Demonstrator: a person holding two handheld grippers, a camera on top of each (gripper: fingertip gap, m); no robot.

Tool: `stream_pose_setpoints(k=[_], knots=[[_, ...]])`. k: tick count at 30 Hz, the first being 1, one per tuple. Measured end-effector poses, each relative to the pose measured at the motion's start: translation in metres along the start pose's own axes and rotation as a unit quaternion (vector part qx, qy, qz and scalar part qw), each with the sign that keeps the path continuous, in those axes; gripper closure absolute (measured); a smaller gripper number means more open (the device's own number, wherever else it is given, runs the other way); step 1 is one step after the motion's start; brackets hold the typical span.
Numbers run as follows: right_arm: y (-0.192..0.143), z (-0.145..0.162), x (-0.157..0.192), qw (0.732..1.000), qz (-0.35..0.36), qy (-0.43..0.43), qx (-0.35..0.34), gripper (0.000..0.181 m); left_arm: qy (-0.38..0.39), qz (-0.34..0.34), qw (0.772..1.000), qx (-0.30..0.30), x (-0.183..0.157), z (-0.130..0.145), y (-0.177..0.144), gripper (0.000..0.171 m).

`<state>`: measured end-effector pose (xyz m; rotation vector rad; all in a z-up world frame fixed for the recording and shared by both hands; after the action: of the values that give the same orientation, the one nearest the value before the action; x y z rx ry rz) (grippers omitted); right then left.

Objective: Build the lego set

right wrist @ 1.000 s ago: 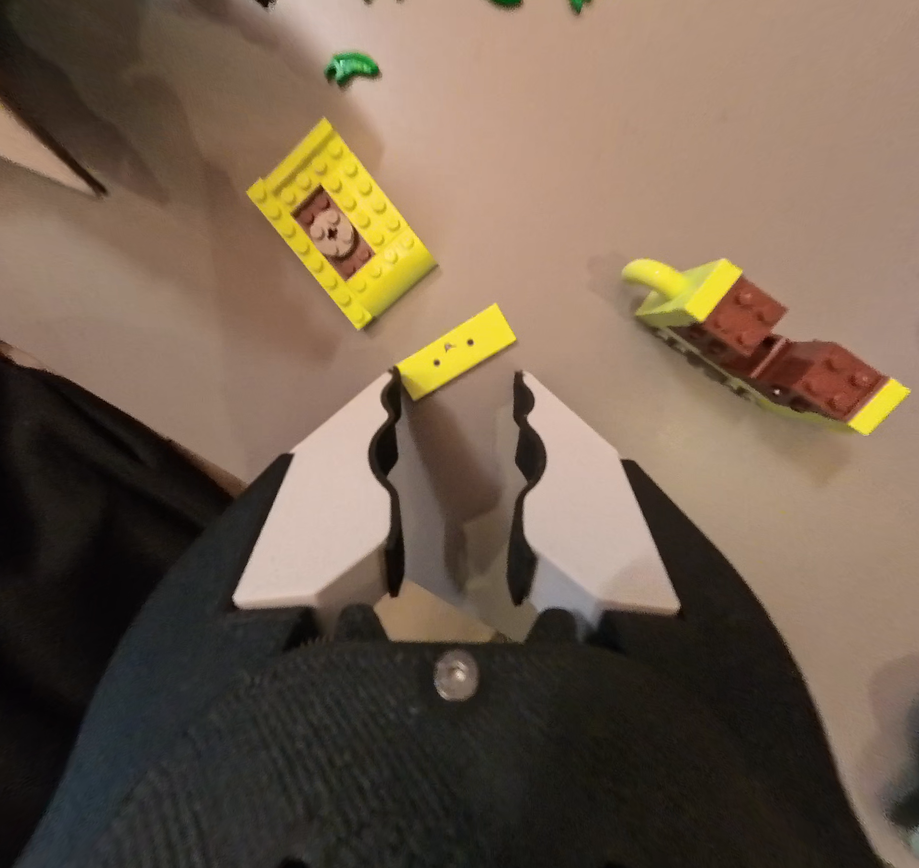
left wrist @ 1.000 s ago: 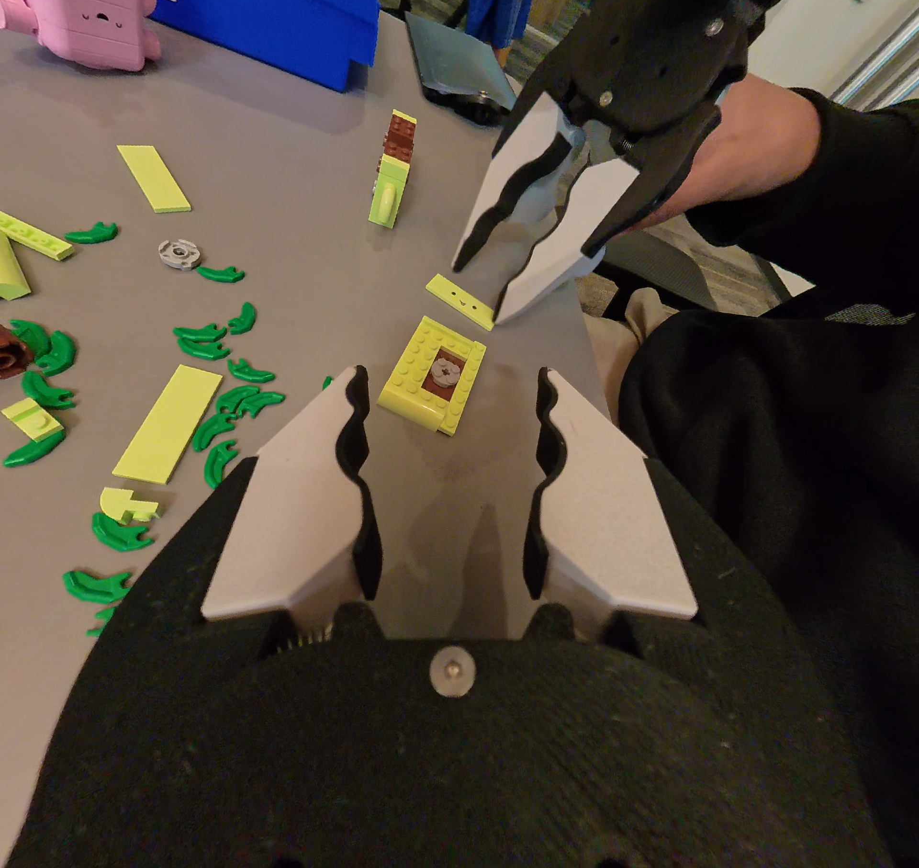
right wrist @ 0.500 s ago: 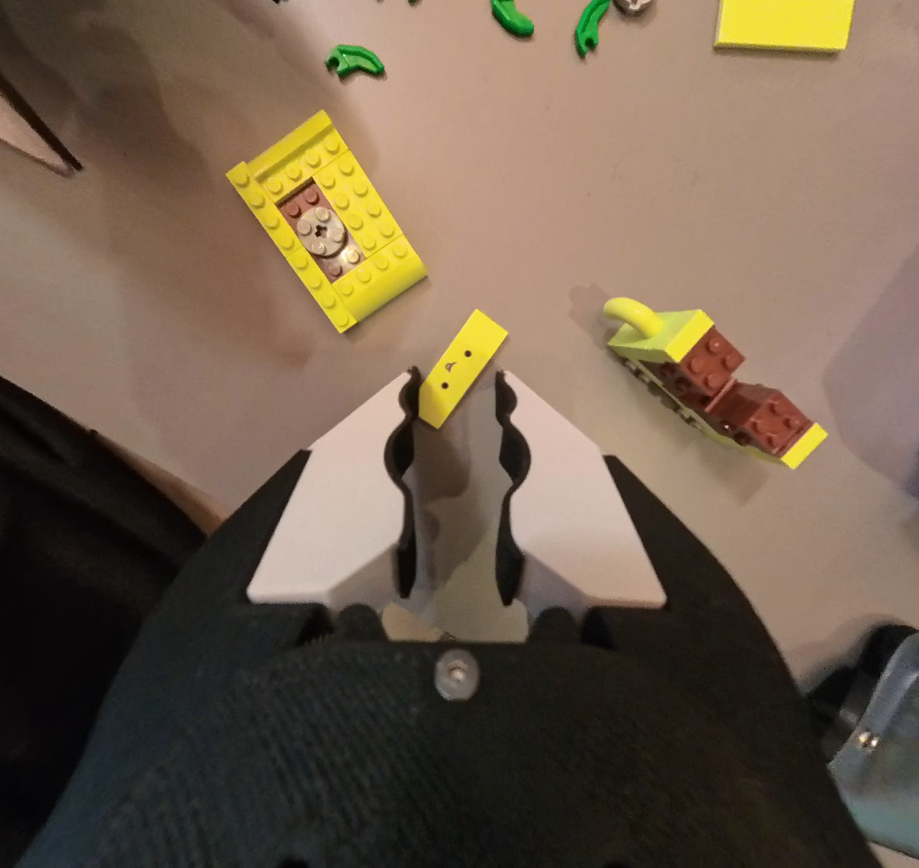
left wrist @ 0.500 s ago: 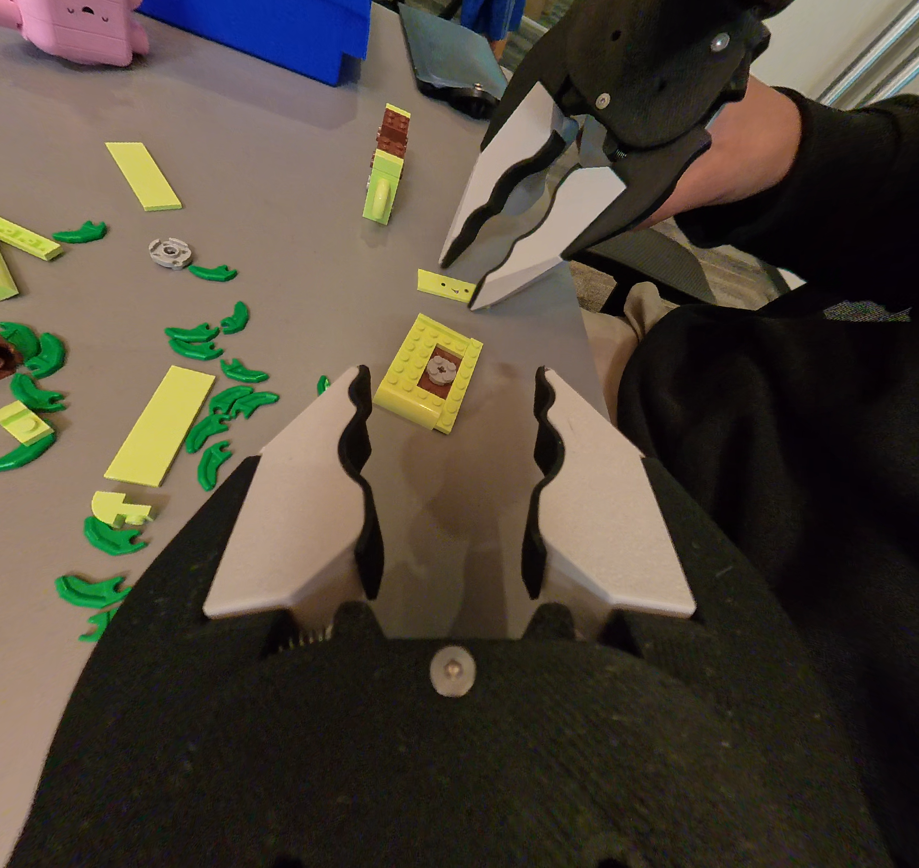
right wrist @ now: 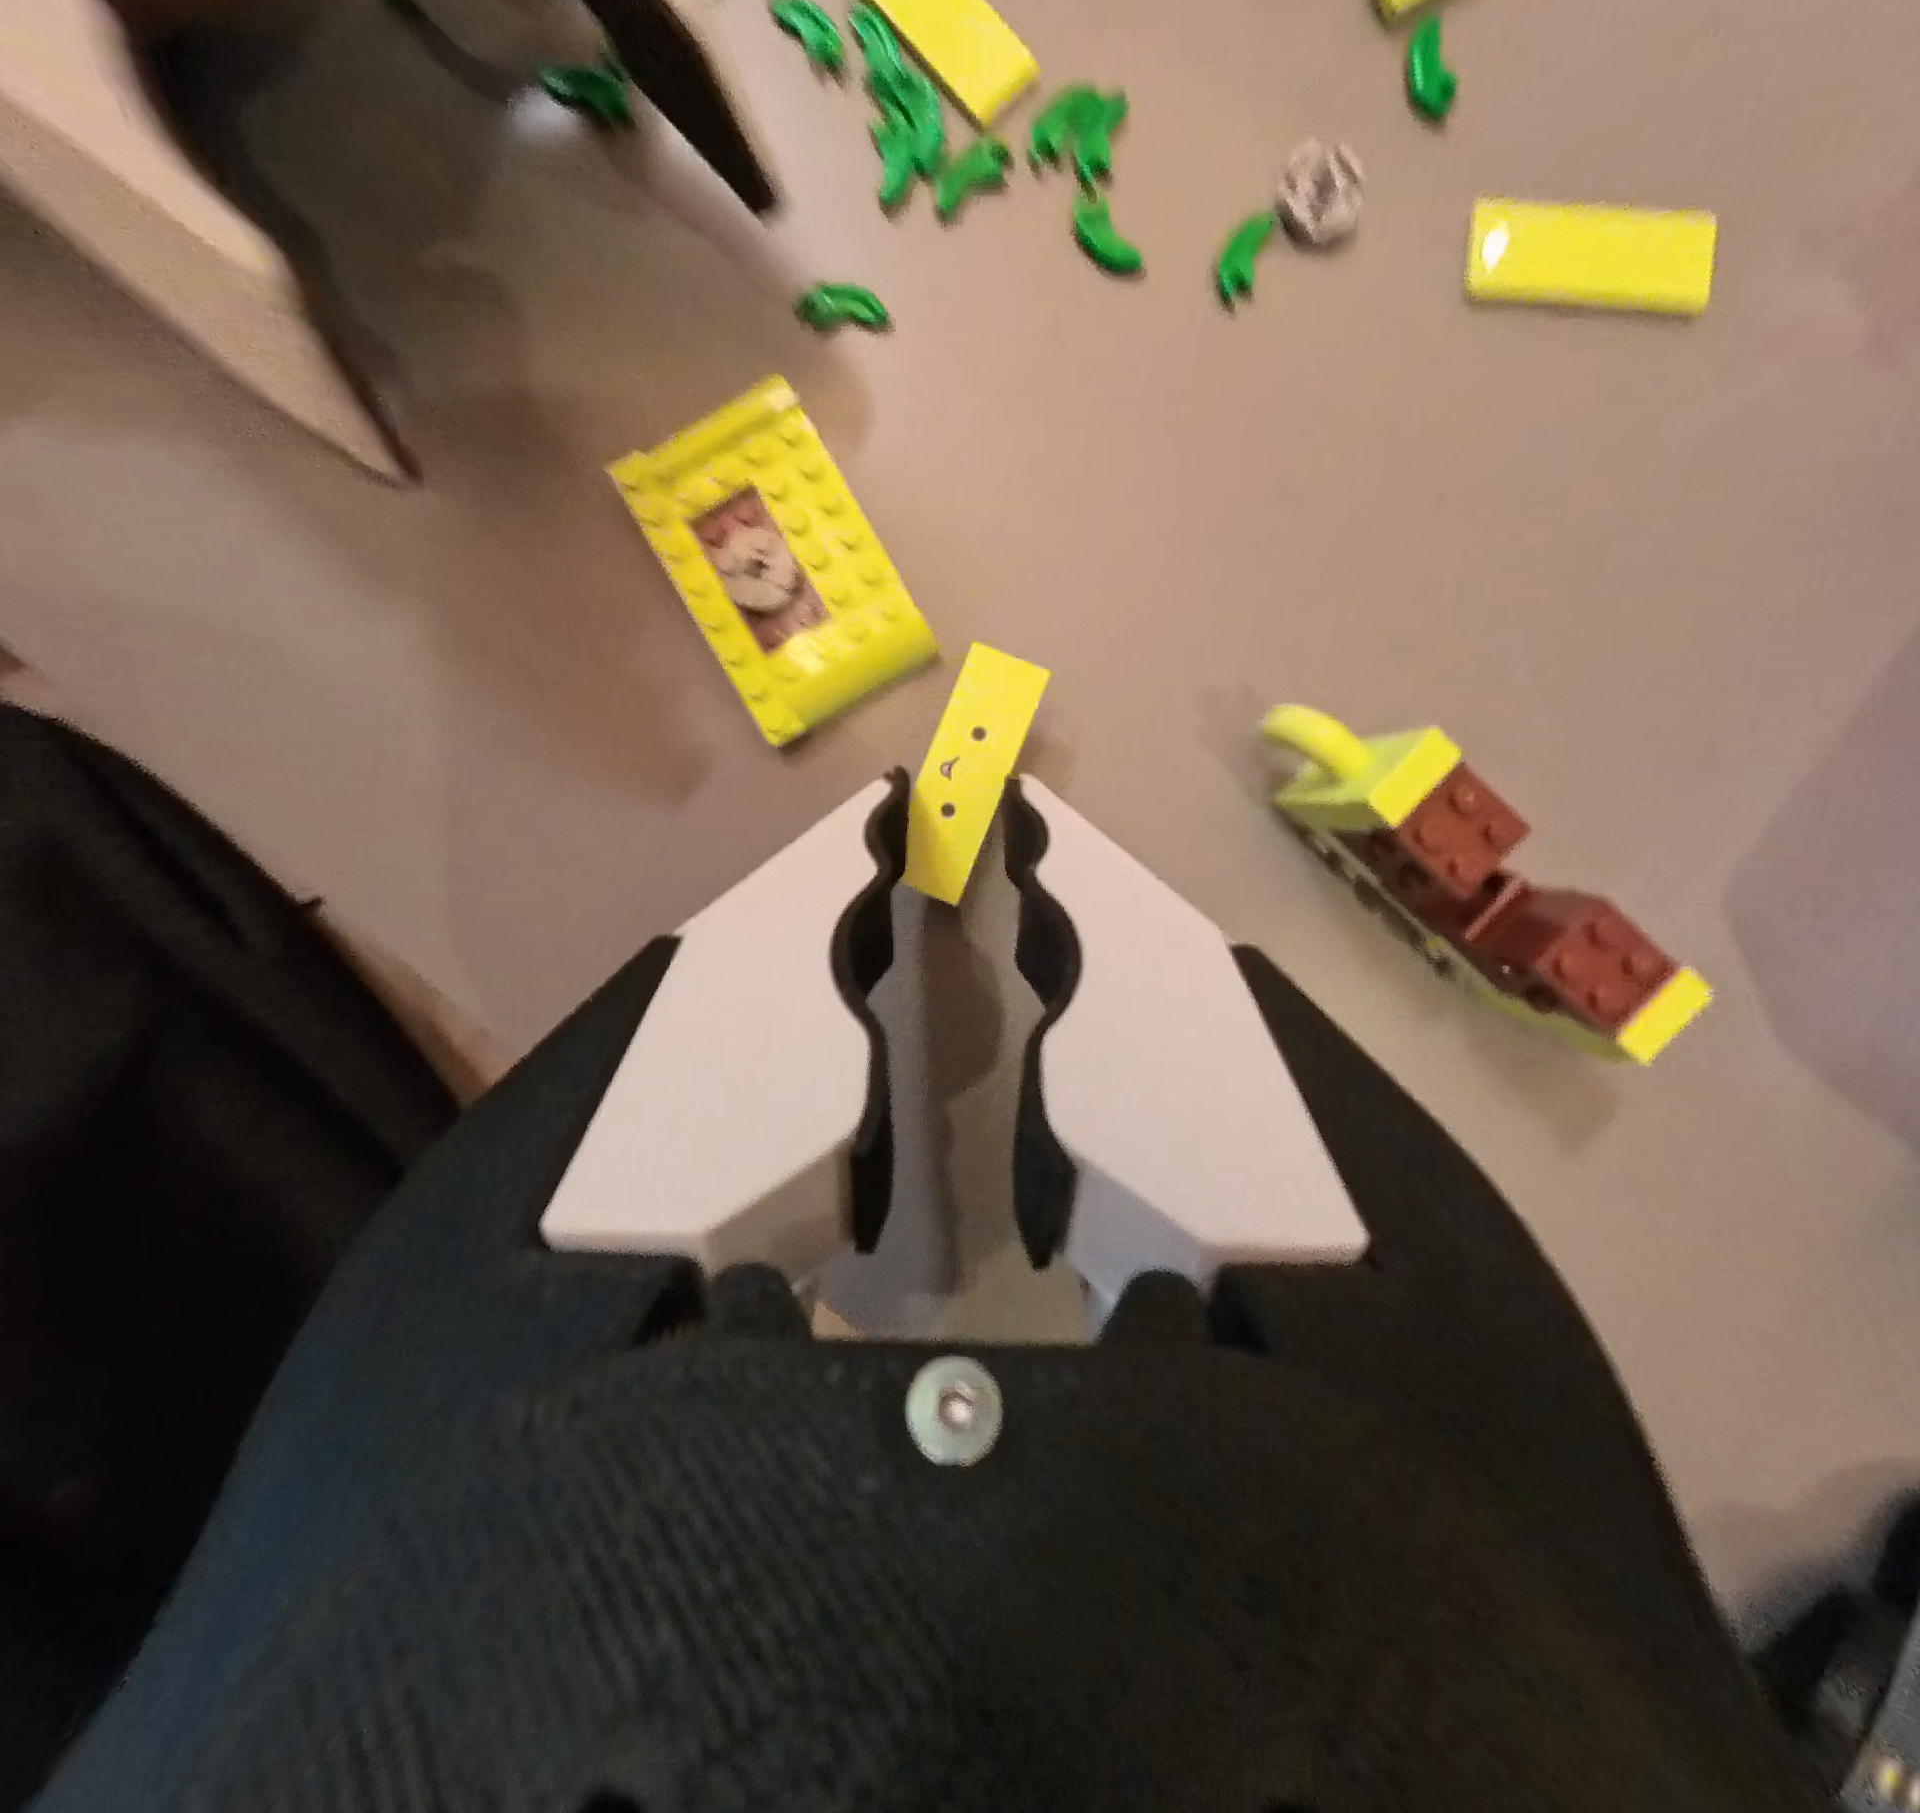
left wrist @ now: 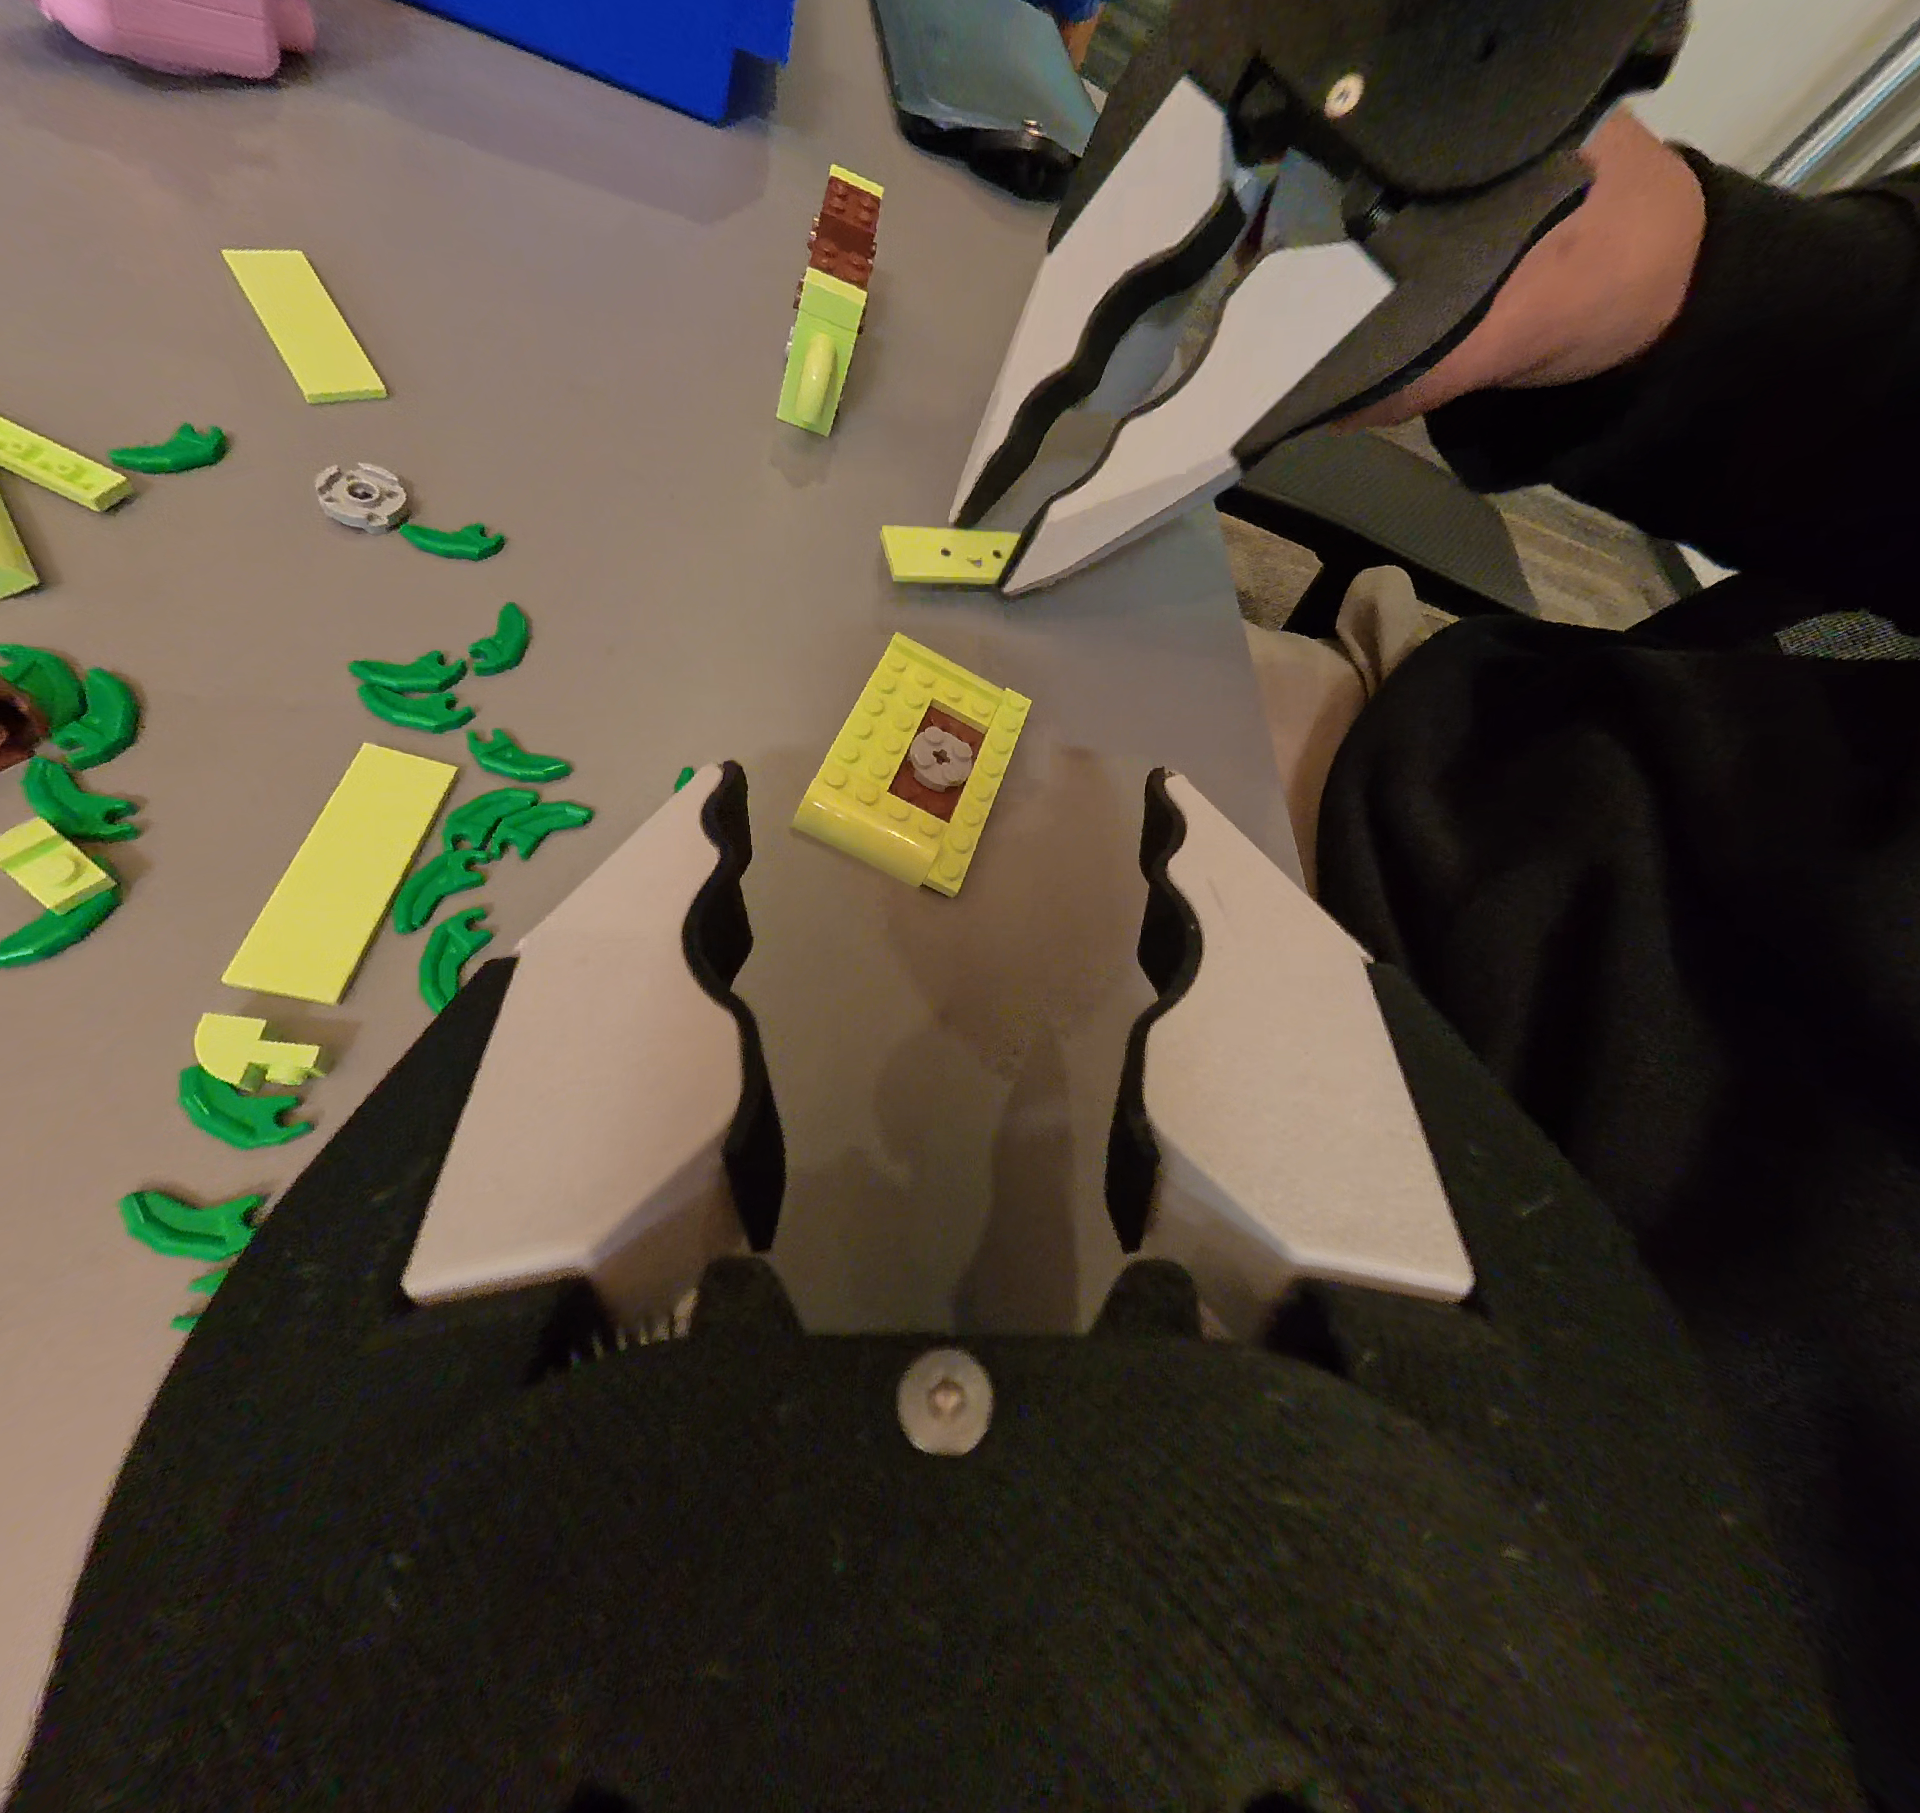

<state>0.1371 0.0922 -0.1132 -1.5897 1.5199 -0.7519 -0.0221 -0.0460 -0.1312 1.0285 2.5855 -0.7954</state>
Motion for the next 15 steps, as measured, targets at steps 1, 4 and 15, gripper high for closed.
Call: stream_pose_setpoints(k=[1,4,15], knots=[[-0.004,-0.004,0.002,1.000,-0.016,-0.016,-0.020,0.165,0.000,0.000,1.000,0.003,0.000,0.000,0.001,0.097],[-0.010,-0.020,0.013,0.992,-0.071,-0.095,-0.053,0.165,0.001,-0.002,1.000,0.022,0.000,0.001,0.005,0.097],[0.017,-0.041,0.012,0.938,-0.177,-0.296,-0.029,0.166,0.041,-0.053,0.994,0.086,-0.002,0.002,0.017,0.107]])
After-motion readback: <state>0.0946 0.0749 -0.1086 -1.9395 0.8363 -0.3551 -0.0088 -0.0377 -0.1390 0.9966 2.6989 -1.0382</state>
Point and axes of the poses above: each gripper's, where its closed fingertips meet, y out along the fingers, z out of its underside, x = y × z across the jaws, the point moved 10 cm from there along -y, back along the fingers, and after that the axes turned 7 degrees about z, right-handed, at the moved point
